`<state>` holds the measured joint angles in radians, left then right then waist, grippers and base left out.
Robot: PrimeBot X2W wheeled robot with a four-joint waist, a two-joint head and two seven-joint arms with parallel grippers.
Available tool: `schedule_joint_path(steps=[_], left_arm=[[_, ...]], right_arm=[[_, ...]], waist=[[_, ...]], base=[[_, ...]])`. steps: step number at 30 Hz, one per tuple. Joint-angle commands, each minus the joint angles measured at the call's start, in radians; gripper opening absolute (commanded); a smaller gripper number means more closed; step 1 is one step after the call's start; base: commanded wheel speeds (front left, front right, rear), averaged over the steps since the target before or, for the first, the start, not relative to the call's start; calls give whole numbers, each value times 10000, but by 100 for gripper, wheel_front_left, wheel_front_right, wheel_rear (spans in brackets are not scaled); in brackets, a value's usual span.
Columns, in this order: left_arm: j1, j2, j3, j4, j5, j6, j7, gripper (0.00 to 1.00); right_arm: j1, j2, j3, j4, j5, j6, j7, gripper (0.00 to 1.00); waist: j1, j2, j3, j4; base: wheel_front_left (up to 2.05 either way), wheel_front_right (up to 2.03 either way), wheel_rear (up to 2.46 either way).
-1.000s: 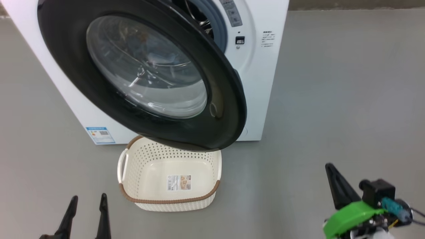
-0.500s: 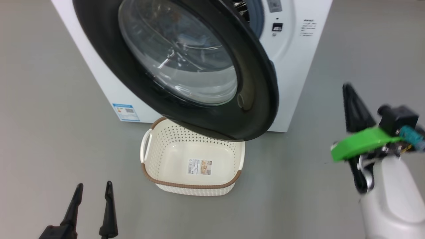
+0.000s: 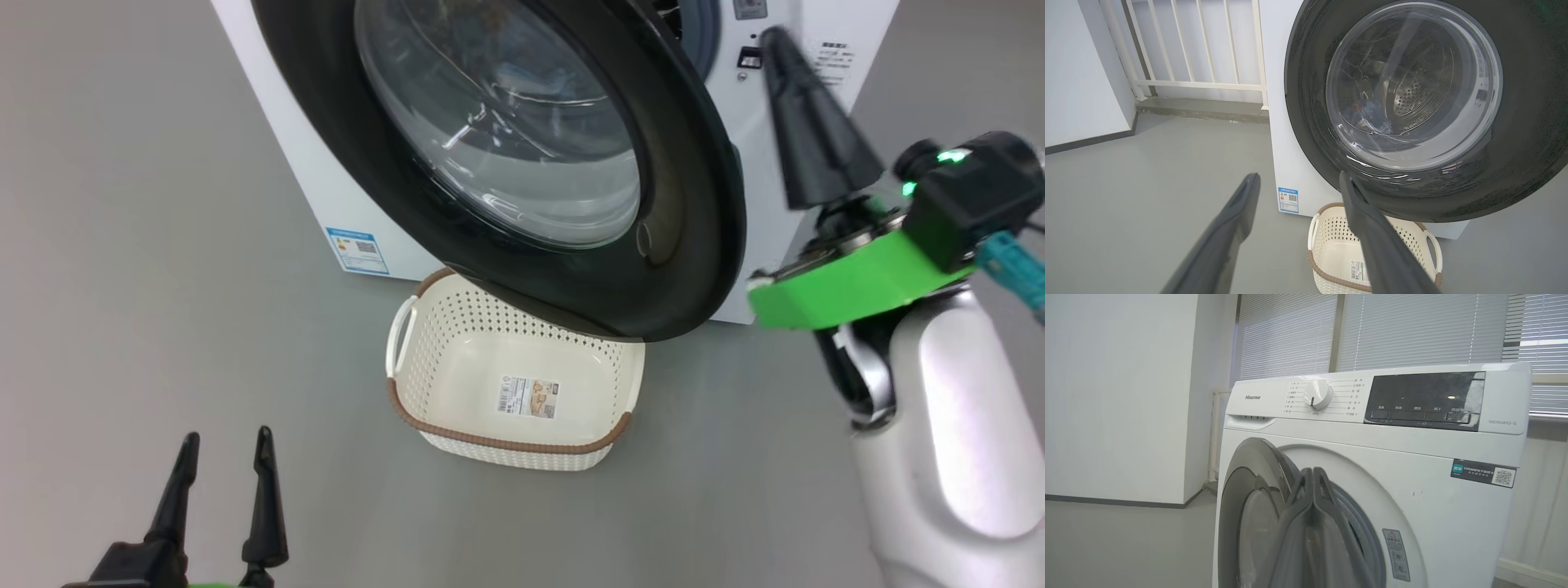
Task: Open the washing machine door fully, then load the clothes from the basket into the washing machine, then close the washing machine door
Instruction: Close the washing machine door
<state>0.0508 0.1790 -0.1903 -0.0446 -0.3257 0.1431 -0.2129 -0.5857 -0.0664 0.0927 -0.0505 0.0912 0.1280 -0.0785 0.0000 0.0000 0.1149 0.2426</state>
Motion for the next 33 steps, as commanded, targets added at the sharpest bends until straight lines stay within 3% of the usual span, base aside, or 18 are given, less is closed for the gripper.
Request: schedule_joint_path(steps=[1, 10, 24, 33], left_arm=[[-411, 161, 331, -187, 147, 79, -98, 100], [-501, 126, 248, -105, 109, 84, -155, 100], [-760, 39, 95, -12, 41, 26, -247, 100], [-944, -80, 59, 122, 26, -34, -375, 100]], right_arm=[[268, 153, 414, -370, 225, 27, 300, 0], [1095, 160, 1415, 474, 798, 27, 918, 0], [-153, 126, 1432, 3056, 388, 27, 845, 0], [-989, -21, 1063, 4086, 400, 27, 600, 0]], waist=[[0, 0, -1, 96], [0, 0, 16, 319], [0, 0, 371, 433], [0, 0, 651, 528]], base=[[0, 0, 0], [0, 0, 0], [0, 0, 0], [0, 0, 0]])
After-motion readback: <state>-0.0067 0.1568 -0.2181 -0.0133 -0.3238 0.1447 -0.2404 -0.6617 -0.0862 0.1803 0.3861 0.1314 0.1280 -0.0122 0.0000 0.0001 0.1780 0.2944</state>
